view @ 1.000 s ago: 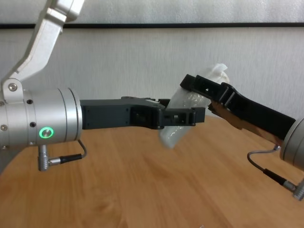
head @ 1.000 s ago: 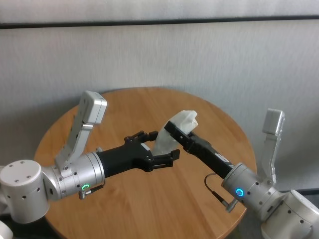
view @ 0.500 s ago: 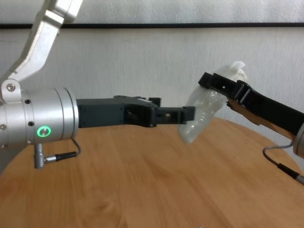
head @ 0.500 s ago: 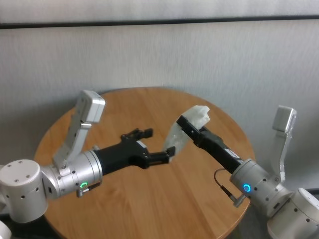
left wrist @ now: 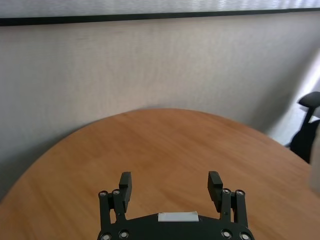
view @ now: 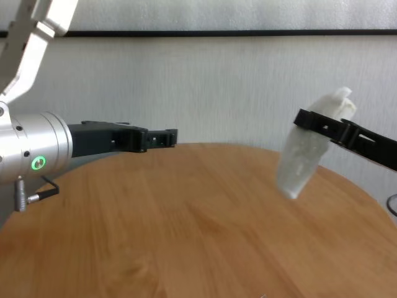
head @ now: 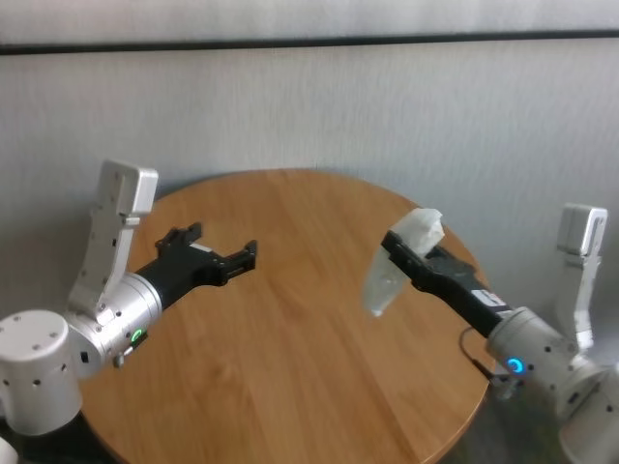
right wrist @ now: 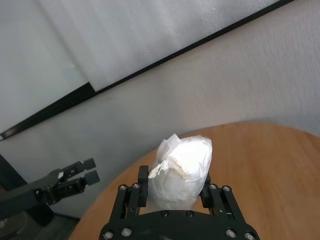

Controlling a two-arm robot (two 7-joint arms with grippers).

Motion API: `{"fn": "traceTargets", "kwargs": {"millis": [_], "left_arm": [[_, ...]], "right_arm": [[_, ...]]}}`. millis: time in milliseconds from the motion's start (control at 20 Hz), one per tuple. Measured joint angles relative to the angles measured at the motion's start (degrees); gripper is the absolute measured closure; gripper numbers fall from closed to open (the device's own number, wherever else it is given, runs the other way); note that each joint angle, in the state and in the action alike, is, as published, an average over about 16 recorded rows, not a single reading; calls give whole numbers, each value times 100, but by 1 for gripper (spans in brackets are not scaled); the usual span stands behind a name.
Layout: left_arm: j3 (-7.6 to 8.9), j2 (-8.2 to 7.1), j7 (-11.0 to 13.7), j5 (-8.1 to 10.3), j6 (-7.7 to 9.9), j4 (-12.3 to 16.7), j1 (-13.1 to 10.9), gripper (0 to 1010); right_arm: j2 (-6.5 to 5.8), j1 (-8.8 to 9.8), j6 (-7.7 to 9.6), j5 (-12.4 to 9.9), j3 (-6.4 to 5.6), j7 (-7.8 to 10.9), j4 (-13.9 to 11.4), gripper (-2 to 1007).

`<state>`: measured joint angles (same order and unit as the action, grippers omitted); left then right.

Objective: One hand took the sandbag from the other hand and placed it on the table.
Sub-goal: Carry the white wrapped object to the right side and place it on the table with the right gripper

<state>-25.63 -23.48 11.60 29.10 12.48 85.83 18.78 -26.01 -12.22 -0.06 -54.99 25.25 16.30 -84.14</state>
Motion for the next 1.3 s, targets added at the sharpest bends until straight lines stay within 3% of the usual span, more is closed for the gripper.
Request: {"fn": "traceTargets", "kwargs": {"millis": [200,500,950,1300], "left_arm": [[179,112,-636,-246,162,50,-90,8],[346,231,-1106,-501,340,103,-162,8],[466,340,-1309,-726,488,108,-176,8],[540,393,-1286,-784,560,89,-151,8]], "right_arm": [[-184,-2,77,260,-38,-118,8,431],[-414,-65,325,519,-104,-237,82,431],[-627,-254,836,714,-222,-356,240,431],[-730,-394,1263,865,-196,-314,281,431]]}}
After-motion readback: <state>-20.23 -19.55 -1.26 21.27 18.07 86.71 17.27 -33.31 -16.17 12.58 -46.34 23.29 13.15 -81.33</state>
